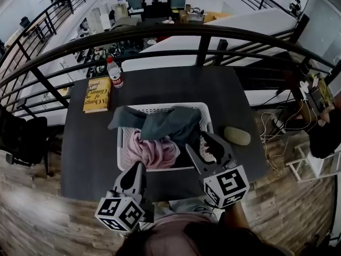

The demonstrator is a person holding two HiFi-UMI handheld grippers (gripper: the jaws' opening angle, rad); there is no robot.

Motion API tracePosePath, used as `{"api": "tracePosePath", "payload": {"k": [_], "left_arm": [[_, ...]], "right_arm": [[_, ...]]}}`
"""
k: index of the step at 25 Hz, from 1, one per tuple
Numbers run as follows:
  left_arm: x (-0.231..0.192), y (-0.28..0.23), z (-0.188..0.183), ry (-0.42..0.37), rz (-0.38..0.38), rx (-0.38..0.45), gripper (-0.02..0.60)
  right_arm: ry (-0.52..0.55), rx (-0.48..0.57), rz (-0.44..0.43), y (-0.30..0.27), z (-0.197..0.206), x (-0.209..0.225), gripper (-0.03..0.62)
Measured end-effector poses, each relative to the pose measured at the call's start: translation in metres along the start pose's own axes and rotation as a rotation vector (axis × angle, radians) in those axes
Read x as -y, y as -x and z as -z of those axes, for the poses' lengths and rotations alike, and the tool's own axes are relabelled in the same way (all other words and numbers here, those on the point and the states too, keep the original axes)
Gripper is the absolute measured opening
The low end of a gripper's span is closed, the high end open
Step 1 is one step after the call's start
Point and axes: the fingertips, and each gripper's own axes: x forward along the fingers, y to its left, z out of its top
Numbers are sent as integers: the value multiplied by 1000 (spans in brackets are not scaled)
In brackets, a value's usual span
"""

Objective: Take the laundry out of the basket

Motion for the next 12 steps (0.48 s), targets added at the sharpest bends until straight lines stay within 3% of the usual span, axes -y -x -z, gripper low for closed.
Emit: {"api": "tracePosePath", "payload": {"k": [12], "left_arm": [[-17, -28, -5, 23, -73, -12, -2]], "right_arm": [[102, -138, -59, -55, 30, 17, 287]]}}
